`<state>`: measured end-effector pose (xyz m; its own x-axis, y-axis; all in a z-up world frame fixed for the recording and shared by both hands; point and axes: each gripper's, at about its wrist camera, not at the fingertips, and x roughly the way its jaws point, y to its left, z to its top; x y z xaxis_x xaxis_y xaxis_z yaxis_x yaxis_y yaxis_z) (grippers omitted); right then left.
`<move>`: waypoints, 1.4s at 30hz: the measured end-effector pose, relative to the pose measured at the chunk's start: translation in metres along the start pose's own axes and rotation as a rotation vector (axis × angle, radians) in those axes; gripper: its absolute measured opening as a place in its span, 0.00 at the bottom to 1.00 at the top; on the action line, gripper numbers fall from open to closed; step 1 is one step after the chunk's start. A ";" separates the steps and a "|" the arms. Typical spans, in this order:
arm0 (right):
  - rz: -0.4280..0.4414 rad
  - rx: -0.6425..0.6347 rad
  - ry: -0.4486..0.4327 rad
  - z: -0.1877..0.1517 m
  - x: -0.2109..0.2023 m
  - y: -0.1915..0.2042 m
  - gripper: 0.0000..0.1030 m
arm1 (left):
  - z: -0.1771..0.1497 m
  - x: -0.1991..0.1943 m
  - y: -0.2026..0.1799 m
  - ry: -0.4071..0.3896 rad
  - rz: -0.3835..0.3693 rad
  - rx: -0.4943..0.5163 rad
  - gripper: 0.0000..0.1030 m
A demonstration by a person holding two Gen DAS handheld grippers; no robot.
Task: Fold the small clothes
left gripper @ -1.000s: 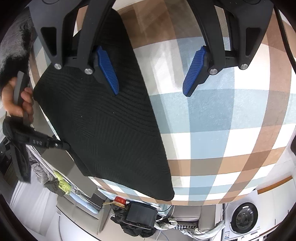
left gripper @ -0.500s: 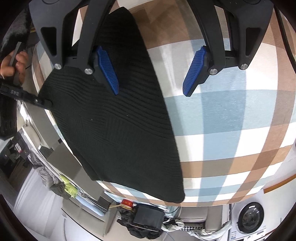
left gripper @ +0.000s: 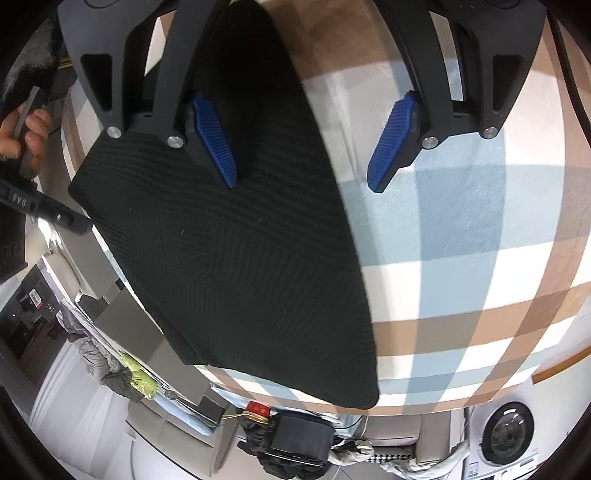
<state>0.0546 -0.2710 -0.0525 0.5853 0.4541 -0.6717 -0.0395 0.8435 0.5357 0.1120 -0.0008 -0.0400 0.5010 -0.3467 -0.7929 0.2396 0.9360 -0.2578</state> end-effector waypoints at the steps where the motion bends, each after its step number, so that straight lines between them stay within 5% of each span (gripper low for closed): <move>1: 0.009 0.011 -0.004 0.002 -0.001 0.000 0.40 | 0.002 0.003 -0.002 0.000 0.002 0.007 0.70; 6: -0.020 0.016 0.001 0.017 0.021 0.009 0.43 | 0.015 0.015 -0.008 -0.007 -0.009 0.015 0.71; 8: -0.051 -0.027 0.016 0.019 0.029 0.017 0.48 | 0.018 0.016 -0.007 -0.019 -0.009 0.008 0.63; 10: -0.072 -0.057 0.030 0.021 0.036 0.022 0.48 | 0.019 0.017 -0.005 -0.037 0.007 0.006 0.38; 12: -0.128 -0.115 0.047 0.020 0.042 0.029 0.47 | 0.020 0.019 -0.001 -0.044 -0.001 -0.008 0.27; 13: -0.120 -0.118 0.056 0.019 0.044 0.030 0.39 | 0.021 0.019 0.003 -0.046 -0.019 -0.027 0.21; 14: -0.092 -0.112 0.068 0.018 0.046 0.030 0.32 | 0.021 0.018 0.006 -0.048 -0.031 -0.042 0.21; 22: -0.078 -0.121 0.087 0.016 0.058 0.043 0.31 | 0.018 0.008 0.022 -0.063 -0.015 -0.074 0.18; 32: -0.005 -0.202 0.127 0.017 0.103 0.101 0.31 | 0.008 -0.024 0.085 -0.089 0.114 -0.185 0.18; 42: -0.001 -0.206 0.036 0.016 0.061 0.103 0.38 | -0.002 -0.054 0.079 -0.141 0.142 -0.166 0.38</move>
<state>0.0994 -0.1613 -0.0302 0.5567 0.4596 -0.6920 -0.2058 0.8833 0.4211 0.1022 0.0923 -0.0191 0.6338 -0.2052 -0.7458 0.0247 0.9691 -0.2456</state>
